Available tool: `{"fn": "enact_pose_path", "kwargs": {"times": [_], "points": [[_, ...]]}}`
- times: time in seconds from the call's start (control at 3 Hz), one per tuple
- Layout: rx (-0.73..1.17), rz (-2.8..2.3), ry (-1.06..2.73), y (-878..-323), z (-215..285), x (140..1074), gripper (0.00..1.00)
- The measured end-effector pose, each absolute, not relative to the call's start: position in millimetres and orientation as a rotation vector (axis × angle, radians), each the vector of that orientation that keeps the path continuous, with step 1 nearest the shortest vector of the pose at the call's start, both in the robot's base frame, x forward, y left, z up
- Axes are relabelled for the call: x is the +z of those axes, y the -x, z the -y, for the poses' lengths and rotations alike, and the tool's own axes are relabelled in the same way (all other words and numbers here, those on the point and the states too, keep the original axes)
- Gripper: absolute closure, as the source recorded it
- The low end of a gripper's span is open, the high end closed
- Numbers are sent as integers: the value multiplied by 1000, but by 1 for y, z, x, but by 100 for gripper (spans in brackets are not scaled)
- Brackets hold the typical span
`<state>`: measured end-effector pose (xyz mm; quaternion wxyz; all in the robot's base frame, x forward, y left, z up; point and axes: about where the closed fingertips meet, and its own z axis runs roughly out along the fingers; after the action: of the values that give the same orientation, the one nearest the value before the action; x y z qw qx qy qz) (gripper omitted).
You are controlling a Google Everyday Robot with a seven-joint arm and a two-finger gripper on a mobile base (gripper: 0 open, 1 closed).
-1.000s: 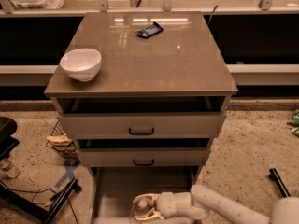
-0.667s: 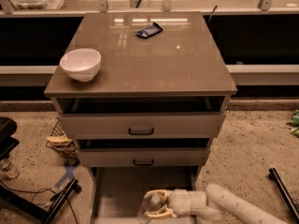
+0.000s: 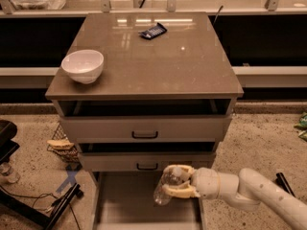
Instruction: Pick water bottle from bottom drawer and place on counter
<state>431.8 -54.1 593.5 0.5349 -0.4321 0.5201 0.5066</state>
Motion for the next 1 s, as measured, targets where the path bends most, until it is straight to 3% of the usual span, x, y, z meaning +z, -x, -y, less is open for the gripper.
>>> {"fn": "enact_pose_path", "kwargs": {"times": [0.33, 1.0], "points": [[1136, -1320, 1016, -445, 69, 660, 100], [1121, -1344, 1005, -444, 77, 678, 100]]}}
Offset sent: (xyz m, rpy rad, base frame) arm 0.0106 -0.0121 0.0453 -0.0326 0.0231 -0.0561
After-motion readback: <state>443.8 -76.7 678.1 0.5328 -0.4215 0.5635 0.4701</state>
